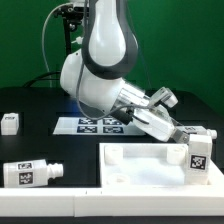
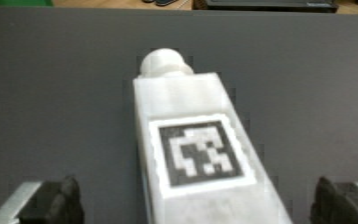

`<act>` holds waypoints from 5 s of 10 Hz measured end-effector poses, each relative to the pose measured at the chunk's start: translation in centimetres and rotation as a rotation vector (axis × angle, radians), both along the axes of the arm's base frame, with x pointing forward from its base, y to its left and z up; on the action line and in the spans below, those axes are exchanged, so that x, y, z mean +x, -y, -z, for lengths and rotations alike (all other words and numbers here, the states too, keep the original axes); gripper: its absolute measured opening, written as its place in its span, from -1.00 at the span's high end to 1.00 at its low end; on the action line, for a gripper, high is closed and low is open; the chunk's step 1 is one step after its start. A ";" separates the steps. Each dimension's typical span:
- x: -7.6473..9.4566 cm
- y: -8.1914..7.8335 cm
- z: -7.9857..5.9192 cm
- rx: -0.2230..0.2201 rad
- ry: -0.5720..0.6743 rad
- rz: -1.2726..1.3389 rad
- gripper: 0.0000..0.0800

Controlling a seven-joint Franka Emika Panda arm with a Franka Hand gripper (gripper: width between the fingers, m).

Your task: Assemble square table

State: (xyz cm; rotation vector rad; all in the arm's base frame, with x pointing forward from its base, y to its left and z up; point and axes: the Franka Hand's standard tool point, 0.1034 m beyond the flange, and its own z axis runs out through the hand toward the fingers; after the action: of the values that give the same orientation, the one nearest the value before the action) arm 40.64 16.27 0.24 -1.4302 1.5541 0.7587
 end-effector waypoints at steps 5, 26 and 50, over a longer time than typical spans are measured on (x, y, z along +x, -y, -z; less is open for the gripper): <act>0.0 0.9 0.4 -0.032 -0.005 0.011 0.10; 12.3 17.6 -9.2 -1.433 0.579 -0.432 0.29; 23.2 18.4 -13.7 -1.653 1.025 -1.091 0.29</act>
Offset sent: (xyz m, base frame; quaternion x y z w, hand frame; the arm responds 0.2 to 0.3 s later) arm 0.0000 0.0000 0.0000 0.0000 0.0000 0.0000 1.0000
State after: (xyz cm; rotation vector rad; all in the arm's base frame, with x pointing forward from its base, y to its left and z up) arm 63.81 -2.17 13.96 -3.0917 0.1518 -1.0763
